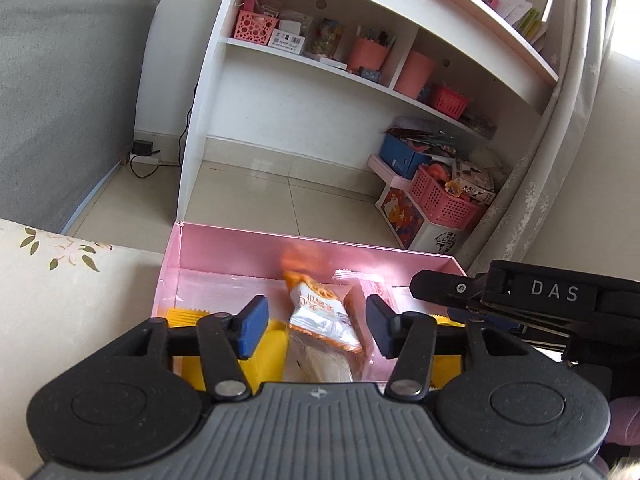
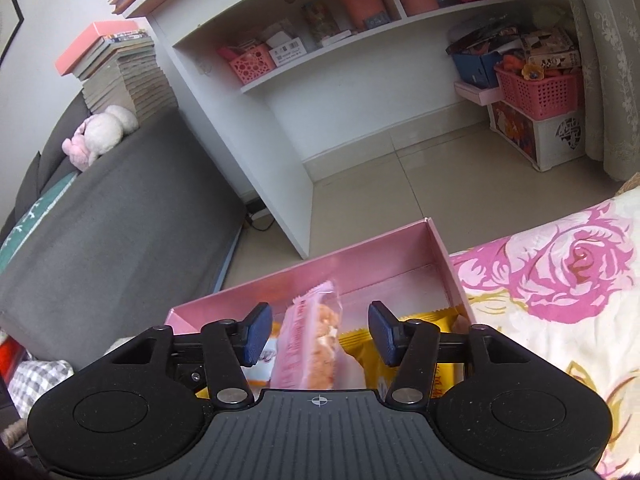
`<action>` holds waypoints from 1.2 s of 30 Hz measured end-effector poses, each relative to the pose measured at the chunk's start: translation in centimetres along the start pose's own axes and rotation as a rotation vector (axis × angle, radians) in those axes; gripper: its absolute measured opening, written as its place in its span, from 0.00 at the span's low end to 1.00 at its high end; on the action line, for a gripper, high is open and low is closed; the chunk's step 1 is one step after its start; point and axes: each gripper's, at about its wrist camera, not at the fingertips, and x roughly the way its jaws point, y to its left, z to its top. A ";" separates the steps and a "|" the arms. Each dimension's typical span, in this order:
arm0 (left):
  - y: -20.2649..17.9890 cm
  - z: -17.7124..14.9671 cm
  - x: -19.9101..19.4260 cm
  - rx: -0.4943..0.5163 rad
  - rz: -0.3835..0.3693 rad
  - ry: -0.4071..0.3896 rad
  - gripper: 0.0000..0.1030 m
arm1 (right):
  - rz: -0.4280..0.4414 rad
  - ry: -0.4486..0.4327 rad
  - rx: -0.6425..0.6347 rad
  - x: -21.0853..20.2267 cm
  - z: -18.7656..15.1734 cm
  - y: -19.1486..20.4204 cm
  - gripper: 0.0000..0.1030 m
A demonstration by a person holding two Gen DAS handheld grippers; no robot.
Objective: Organize snacks
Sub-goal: 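Lower both packs into the pink box and open both tools, then withdraw both tools from the box back over the snack pile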
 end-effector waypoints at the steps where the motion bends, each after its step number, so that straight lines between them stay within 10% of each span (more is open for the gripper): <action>1: -0.1 0.0 -0.1 0.001 0.000 0.000 0.54 | -0.002 0.000 -0.003 -0.2 0.0 0.0 0.55; 19: -1.7 -1.1 -6.9 0.091 0.049 0.053 0.96 | -0.101 0.025 -0.061 -9.0 -2.6 1.4 0.90; 36: -0.7 -4.3 -13.2 0.085 0.214 0.130 1.00 | -0.073 0.003 -0.129 -16.5 -8.3 2.3 0.97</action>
